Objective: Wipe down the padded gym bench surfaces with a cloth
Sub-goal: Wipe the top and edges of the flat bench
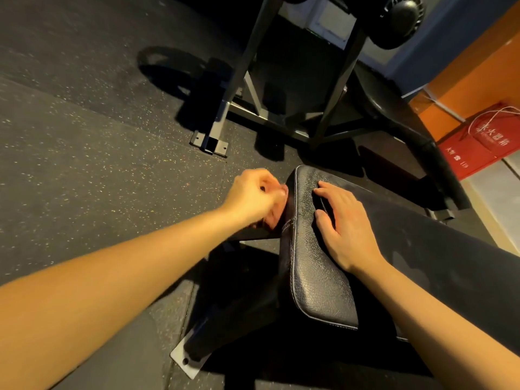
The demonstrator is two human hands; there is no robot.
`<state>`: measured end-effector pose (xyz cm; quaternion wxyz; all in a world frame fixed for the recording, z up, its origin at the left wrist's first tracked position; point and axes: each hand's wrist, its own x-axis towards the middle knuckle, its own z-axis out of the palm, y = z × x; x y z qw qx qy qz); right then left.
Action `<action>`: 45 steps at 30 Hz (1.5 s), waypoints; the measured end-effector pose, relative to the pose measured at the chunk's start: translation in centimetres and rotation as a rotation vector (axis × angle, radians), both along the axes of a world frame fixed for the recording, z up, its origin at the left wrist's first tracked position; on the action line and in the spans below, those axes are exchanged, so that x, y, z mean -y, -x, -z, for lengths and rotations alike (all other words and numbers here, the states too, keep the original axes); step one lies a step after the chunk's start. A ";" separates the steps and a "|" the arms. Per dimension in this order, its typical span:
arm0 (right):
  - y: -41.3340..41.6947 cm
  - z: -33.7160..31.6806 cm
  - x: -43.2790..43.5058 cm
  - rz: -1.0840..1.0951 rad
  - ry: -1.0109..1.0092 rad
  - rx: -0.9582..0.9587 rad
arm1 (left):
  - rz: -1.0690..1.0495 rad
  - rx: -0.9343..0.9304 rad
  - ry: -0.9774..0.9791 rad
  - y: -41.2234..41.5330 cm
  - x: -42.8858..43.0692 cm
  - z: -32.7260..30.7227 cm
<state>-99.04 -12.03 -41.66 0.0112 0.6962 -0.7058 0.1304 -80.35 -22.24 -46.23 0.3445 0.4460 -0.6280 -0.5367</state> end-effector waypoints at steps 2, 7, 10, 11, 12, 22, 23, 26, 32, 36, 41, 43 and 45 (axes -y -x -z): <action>0.0 0.0 0.0 0.001 -0.005 -0.002 | -0.209 -0.102 -0.090 0.7 2.2 -0.5; 0.1 0.0 0.0 -0.001 -0.007 0.002 | -0.252 -0.424 -0.460 2.3 3.1 -0.4; 0.0 0.1 0.1 -0.001 -0.007 -0.009 | 0.003 -0.330 -0.445 1.2 1.9 -0.2; 0.1 0.1 0.1 -0.003 -0.008 -0.015 | 0.061 -0.241 -0.384 0.6 1.8 0.0; 0.1 0.2 0.1 -0.005 -0.009 -0.018 | 0.129 -0.136 -0.310 -0.2 1.5 -0.1; 0.2 0.1 0.0 -0.004 -0.012 -0.008 | 0.040 -0.139 -0.271 -0.2 0.8 -1.1; 0.2 0.2 0.0 -0.006 -0.011 -0.002 | 0.036 -0.133 -0.223 0.0 0.3 -0.8; 0.3 0.4 0.1 -0.015 0.001 0.015 | 0.157 -0.069 -0.121 -1.3 -1.4 0.0; 0.1 0.1 0.0 -0.017 -0.004 0.015 | 0.381 -0.115 -0.167 -5.2 -7.3 0.3; 0.0 0.0 0.0 -0.011 -0.007 0.015 | 0.515 0.011 -0.128 -6.6 -7.6 0.6; 0.1 -0.1 -0.1 -0.006 -0.005 0.024 | 0.132 -0.017 -0.028 -2.8 -4.1 -1.0; 0.1 0.0 0.0 -0.009 -0.003 0.026 | 0.093 -0.023 -0.014 -2.0 -5.0 -1.0; 0.1 0.1 0.1 -0.012 0.003 0.028 | 0.145 -0.040 -0.029 -3.1 -7.0 -0.7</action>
